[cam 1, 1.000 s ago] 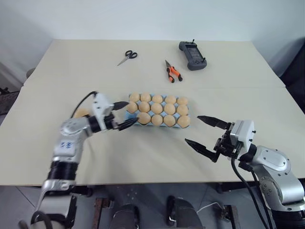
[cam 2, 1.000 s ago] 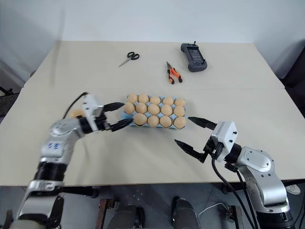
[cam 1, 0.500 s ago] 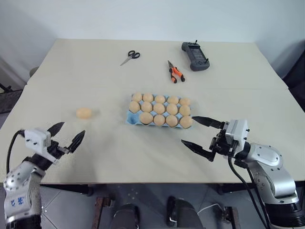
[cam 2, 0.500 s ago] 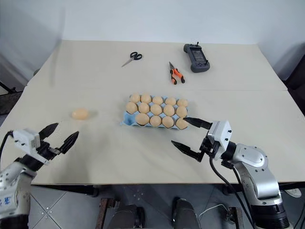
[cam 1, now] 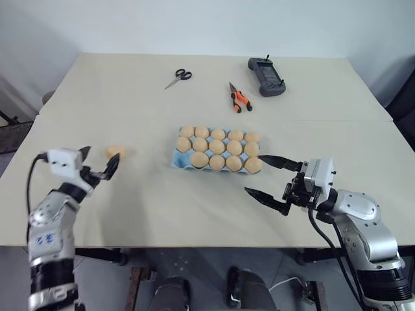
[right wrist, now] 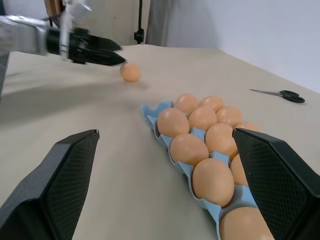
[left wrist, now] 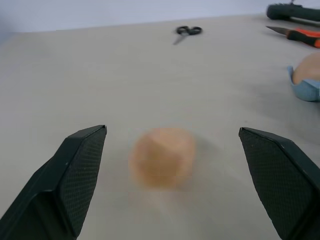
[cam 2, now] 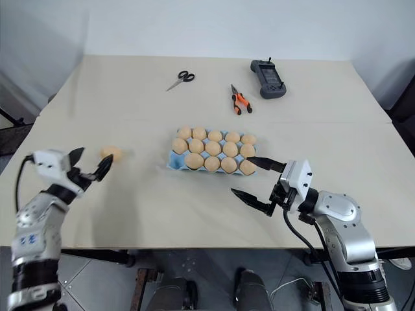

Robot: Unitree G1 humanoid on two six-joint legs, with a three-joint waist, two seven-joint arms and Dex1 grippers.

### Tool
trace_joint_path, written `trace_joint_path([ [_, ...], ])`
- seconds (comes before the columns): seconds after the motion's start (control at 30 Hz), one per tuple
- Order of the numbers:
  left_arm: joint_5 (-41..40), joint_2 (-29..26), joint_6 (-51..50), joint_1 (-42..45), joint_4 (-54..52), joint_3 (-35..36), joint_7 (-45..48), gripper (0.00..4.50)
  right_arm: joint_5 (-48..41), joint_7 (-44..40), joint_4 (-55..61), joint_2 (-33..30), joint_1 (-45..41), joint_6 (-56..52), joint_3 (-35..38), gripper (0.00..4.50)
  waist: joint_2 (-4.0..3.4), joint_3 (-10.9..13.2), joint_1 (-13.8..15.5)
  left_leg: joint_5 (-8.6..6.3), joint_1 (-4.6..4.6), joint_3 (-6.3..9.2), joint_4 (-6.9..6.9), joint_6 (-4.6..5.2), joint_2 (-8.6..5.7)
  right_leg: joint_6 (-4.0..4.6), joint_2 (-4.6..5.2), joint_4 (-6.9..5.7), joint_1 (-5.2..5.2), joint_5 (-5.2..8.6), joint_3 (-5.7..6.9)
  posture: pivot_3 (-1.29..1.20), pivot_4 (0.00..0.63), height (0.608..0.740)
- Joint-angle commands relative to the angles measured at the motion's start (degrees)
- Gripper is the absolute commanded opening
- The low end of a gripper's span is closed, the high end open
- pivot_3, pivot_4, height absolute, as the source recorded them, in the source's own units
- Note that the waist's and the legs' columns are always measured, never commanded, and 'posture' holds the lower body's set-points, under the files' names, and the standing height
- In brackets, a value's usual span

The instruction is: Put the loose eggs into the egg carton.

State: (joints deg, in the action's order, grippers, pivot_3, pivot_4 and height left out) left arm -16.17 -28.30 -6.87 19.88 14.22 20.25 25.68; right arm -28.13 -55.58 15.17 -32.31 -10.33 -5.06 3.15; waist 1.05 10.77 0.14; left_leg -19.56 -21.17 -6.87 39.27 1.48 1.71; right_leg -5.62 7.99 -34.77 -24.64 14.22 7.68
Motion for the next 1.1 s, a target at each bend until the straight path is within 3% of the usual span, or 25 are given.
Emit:
trace_joint_path([
  [0.03, 2.7, -1.5, 1.3, 3.9, 4.7, -1.6, -1.2, 4.5, -0.3, 0.6, 1.7, 0.4, 0.1, 0.4, 0.4, 4.5, 0.0, 0.0, -0.3, -0.01, 0.0, -0.04, 0.0, -0.01, 0.03, -0.01, -0.04, 0.02, -0.02, -0.01, 0.02, 0.0, 0.15, 0.74],
  [0.33, 4.0, -1.4, 0.2, 6.8, 10.6, -3.0, -2.4, 4.5, -0.6, 2.3, 3.7, 0.1, 2.4, -0.2, 0.8, 4.5, 0.0, 0.0, -0.2, -0.06, 0.01, -0.12, -0.05, -0.08, 0.14, -0.02, -0.21, 0.14, -0.03, -0.01, 0.04, 0.0, 0.15, 0.74],
  [0.43, 3.9, -1.5, 0.7, 7.2, 11.6, -3.2, -2.2, 3.92, -0.6, 2.5, 3.6, 0.1, 2.2, -0.3, 0.6, 4.5, 0.0, 0.0, -0.2, -0.05, 0.01, -0.12, -0.05, -0.06, 0.14, -0.02, -0.2, 0.15, -0.02, -0.01, 0.02, 0.0, 0.15, 0.74],
  [0.6, 3.8, -1.8, 0.7, 7.5, 11.9, -3.6, -1.4, 2.35, -0.6, 2.6, 3.2, 0.2, 1.6, -0.3, 0.4, 4.5, 0.0, 0.0, -0.2, -0.04, 0.03, -0.1, -0.05, -0.07, 0.15, -0.01, -0.19, 0.09, -0.03, -0.01, 0.0, 0.0, 0.15, 0.74],
  [0.67, 1.9, -1.6, 2.0, 7.4, 10.0, -3.4, 1.6, 2.05, -0.6, 2.6, 3.0, 0.1, 1.4, -0.2, 0.6, 4.5, 0.0, 0.0, -0.2, -0.04, 0.03, -0.11, -0.05, -0.07, 0.14, -0.01, -0.19, 0.09, -0.03, -0.01, 0.0, 0.0, 0.15, 0.74],
  [0.9, -3.8, -1.2, -1.8, 10.8, -2.0, -10.4, 16.9, 2.05, -0.3, 2.7, 2.8, -0.1, 1.6, -0.2, 0.8, 4.5, 0.0, 0.0, 0.4, -0.04, -0.01, -0.06, -0.04, -0.07, 0.09, -0.02, -0.16, 0.13, -0.02, -0.01, 0.03, 0.0, 0.15, 0.74],
  [1.1, -1.4, 0.3, -5.1, 14.8, 0.1, -19.0, 23.9, 2.05, 0.1, 4.1, 3.0, 0.1, 1.2, 0.0, 1.4, 4.5, 0.0, 0.0, 0.3, -0.02, 0.04, -0.18, -0.02, -0.06, 0.08, -0.02, -0.27, 0.13, 0.0, -0.01, -0.06, 0.0, 0.15, 0.74],
])
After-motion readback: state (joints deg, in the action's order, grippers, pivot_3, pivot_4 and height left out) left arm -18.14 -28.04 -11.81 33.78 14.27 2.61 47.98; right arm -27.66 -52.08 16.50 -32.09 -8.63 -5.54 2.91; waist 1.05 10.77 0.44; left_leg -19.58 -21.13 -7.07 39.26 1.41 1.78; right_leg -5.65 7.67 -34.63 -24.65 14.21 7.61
